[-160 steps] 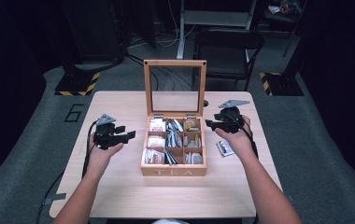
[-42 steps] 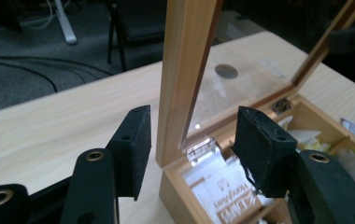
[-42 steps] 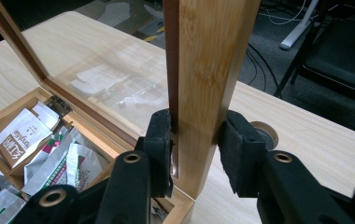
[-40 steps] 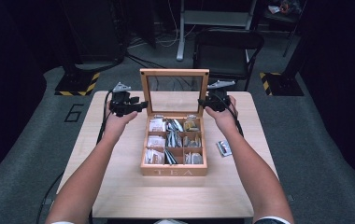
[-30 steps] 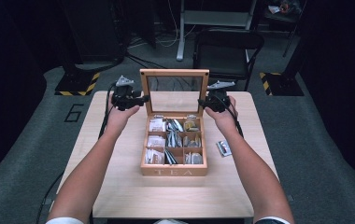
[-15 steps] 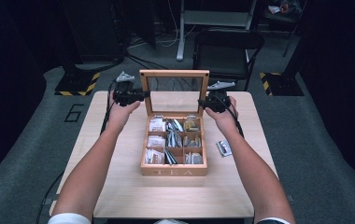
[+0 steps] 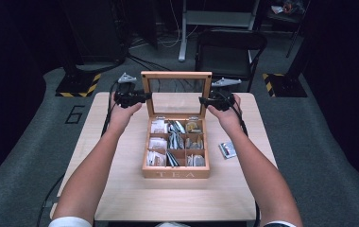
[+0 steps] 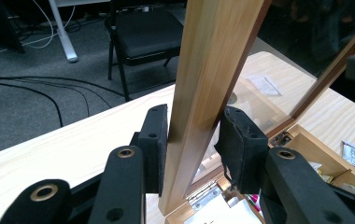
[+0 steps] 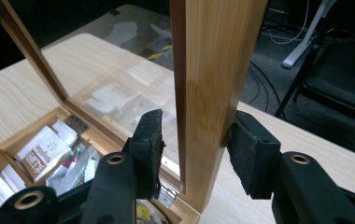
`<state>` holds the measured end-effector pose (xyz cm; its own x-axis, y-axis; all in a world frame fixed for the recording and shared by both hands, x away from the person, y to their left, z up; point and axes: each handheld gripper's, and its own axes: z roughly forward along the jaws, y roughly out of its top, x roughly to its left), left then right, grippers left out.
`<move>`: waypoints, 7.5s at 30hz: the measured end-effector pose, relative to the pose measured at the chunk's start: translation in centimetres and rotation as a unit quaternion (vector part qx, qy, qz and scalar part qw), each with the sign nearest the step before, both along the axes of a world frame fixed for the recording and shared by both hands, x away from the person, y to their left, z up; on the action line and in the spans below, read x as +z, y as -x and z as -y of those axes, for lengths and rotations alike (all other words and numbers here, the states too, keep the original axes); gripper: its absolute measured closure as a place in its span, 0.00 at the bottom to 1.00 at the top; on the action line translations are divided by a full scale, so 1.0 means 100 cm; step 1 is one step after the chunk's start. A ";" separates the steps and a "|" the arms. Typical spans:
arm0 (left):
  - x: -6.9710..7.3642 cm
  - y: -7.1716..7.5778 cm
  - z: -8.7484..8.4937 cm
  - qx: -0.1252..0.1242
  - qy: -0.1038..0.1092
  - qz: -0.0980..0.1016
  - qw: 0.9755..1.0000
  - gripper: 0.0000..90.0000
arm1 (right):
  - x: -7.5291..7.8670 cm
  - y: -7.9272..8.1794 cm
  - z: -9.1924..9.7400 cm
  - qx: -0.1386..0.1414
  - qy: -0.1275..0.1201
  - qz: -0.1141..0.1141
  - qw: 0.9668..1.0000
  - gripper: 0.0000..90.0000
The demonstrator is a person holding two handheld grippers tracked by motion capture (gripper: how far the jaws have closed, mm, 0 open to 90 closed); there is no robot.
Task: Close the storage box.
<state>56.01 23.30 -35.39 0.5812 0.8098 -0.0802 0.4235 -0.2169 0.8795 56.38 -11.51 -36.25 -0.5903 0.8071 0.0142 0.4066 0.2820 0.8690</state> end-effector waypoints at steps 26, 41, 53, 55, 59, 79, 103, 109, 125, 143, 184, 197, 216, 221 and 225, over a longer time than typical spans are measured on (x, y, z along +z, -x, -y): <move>0.000 0.016 -0.003 -0.013 0.001 0.002 1.000 0.68 | 0.053 0.024 0.014 0.029 -0.011 0.031 0.999 0.68; 0.032 0.050 -0.005 -0.035 -0.008 0.040 0.999 0.65 | 0.056 0.049 0.014 0.048 0.009 0.029 0.998 0.70; 0.028 0.076 -0.005 -0.053 -0.032 0.029 0.998 0.65 | 0.047 0.080 0.015 0.058 0.005 0.036 0.998 0.65; 0.024 0.081 -0.007 -0.058 -0.029 0.024 0.998 0.64 | 0.045 0.084 0.014 0.064 0.011 0.036 0.997 0.63; 0.017 0.091 -0.008 -0.063 -0.028 0.025 0.997 0.63 | 0.039 0.093 0.014 0.075 0.020 0.034 0.996 0.61; -0.006 0.121 -0.008 -0.073 -0.044 0.017 0.996 0.60 | 0.008 0.126 0.018 0.082 0.016 0.043 0.996 0.59; -0.048 0.150 -0.008 -0.064 -0.037 0.009 0.997 0.56 | -0.034 0.162 0.015 0.068 0.043 0.072 0.994 0.56; -0.054 0.154 -0.008 -0.069 -0.040 0.007 0.997 0.56 | -0.040 0.166 0.015 0.069 0.045 0.074 0.994 0.55; -0.073 0.163 -0.008 -0.079 -0.047 -0.008 0.996 0.56 | -0.062 0.176 0.017 0.075 0.045 0.055 0.995 0.53; -0.079 0.179 -0.006 -0.091 -0.026 -0.034 0.995 0.55 | -0.075 0.181 0.016 0.078 0.050 0.042 0.995 0.53; -0.100 0.192 -0.006 -0.094 -0.038 -0.047 0.994 0.55 | -0.088 0.196 0.022 0.080 -0.004 -0.053 0.995 0.57; -0.112 0.198 -0.011 -0.094 -0.030 -0.064 0.993 0.51 | -0.093 0.201 0.029 0.085 -0.025 -0.063 0.994 0.57; -0.097 0.186 -0.053 -0.035 0.011 -0.041 0.998 0.47 | -0.091 0.192 0.062 0.007 -0.012 -0.023 1.000 0.49; -0.104 0.180 -0.067 -0.004 0.009 -0.041 0.999 0.46 | -0.098 0.186 0.070 -0.010 -0.006 -0.026 1.000 0.47; -0.106 0.176 -0.072 0.008 0.013 -0.045 0.999 0.43 | -0.106 0.181 0.075 -0.020 -0.003 -0.033 0.999 0.46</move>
<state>38.37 30.47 -46.02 0.5576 0.8159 -0.1529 0.5046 -0.1868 0.8429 38.32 -19.02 -46.80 -0.5557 0.8295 0.0565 0.4735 0.2599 0.8416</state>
